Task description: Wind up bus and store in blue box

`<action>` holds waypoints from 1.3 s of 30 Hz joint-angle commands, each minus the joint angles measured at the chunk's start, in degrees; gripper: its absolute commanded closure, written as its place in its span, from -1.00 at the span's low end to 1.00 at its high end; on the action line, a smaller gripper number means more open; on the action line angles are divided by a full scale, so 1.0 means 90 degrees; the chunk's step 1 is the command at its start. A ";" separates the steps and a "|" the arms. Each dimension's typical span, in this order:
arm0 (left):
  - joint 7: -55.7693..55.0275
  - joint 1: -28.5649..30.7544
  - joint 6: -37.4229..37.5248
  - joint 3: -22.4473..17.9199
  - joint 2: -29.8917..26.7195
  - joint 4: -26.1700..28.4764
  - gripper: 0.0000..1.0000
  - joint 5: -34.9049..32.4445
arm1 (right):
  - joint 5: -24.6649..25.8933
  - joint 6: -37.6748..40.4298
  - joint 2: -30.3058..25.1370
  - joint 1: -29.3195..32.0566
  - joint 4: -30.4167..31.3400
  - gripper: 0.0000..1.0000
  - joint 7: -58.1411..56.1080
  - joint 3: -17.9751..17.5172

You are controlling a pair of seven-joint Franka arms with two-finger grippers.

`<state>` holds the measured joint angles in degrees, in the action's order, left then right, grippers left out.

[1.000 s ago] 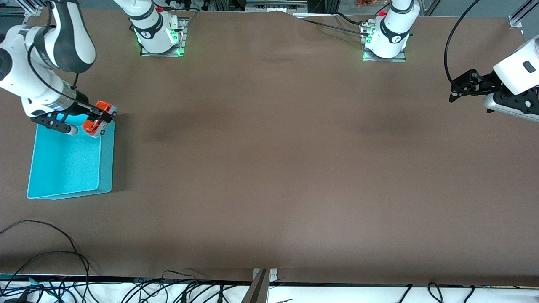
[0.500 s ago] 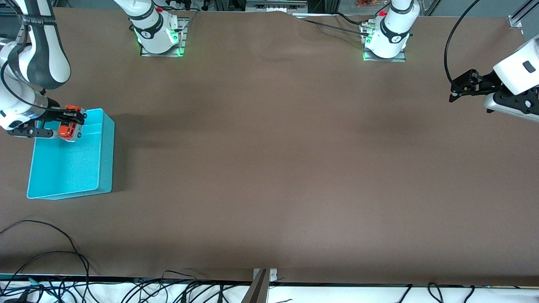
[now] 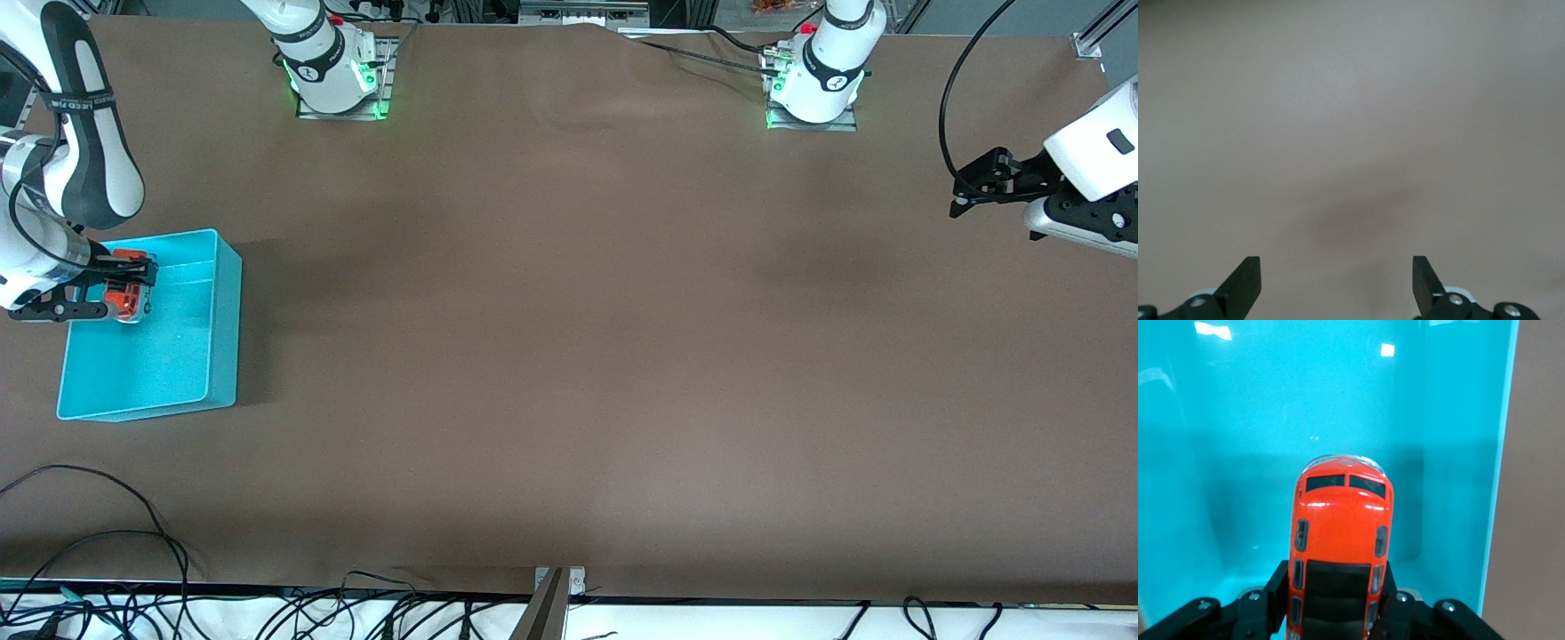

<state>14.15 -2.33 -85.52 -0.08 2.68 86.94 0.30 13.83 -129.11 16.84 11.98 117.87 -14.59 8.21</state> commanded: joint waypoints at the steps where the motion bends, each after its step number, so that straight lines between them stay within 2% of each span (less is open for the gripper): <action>1: 0.0001 -0.0043 0.0030 -0.0040 0.0093 -0.0207 -1.00 0.0006 | 0.0104 -0.0283 0.0365 0.0076 -0.0225 1.00 -0.0049 -0.0033; 19: 0.0001 -0.0043 0.0030 -0.0030 0.0093 -0.0207 -1.00 0.0006 | 0.0114 -0.1640 0.1390 0.0261 -0.0147 1.00 -0.0019 -0.0043; 21: 0.0001 -0.0043 0.0030 -0.0030 0.0093 -0.0207 -1.00 0.0006 | 0.0104 -0.1719 0.1449 0.0310 -0.0108 0.67 -0.0009 -0.0052; 23: 0.0001 -0.0043 0.0030 -0.0040 0.0093 -0.0207 -1.00 0.0006 | 0.0094 -0.1738 0.1449 0.0310 -0.0098 0.52 0.0126 -0.0053; 24: 0.0001 -0.0043 0.0030 -0.0030 0.0093 -0.0207 -1.00 0.0006 | 0.0094 -0.1738 0.1449 0.0310 -0.0088 0.38 0.0205 -0.0053; 25: -0.0009 -0.0043 0.0030 -0.0030 0.0093 -0.0207 -1.00 0.0006 | 0.0113 -0.1738 0.1449 0.0310 -0.0079 -0.05 0.0302 -0.0062; 26: 0.0000 -0.0043 0.0030 -0.0030 0.0093 -0.0207 -1.00 0.0006 | 0.0114 -0.1738 0.1449 0.0310 -0.0069 -0.35 0.0342 -0.0072; 29: 0.0001 -0.0043 0.0030 -0.0030 0.0093 -0.0207 -1.00 0.0006 | 0.0114 -0.1738 0.1440 0.0310 -0.0059 -0.47 0.0362 -0.0092; 30: 0.0001 -0.0043 0.0030 -0.0030 0.0093 -0.0207 -1.00 0.0006 | 0.0104 -0.1738 0.1420 0.0310 -0.0059 -0.78 0.0362 -0.0092; 31: 0.0001 -0.0043 0.0030 -0.0030 0.0093 -0.0207 -1.00 0.0006 | 0.0104 -0.1700 0.1401 0.0310 -0.0059 -1.00 0.0400 -0.0101; 35: 0.0001 -0.0043 0.0030 -0.0030 0.0093 -0.0207 -1.00 0.0006 | 0.0094 -0.1505 0.1177 0.0300 -0.0059 -1.00 0.0761 -0.0287; 39: 0.0001 -0.0043 0.0030 -0.0030 0.0093 -0.0207 -1.00 0.0006 | 0.0094 -0.0812 0.0816 0.0300 -0.0108 -1.00 0.0977 -0.0404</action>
<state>14.14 -2.33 -85.52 -0.06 2.72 86.78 0.30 13.82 -142.50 28.51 13.79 117.15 -8.90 6.76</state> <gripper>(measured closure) 0.000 0.009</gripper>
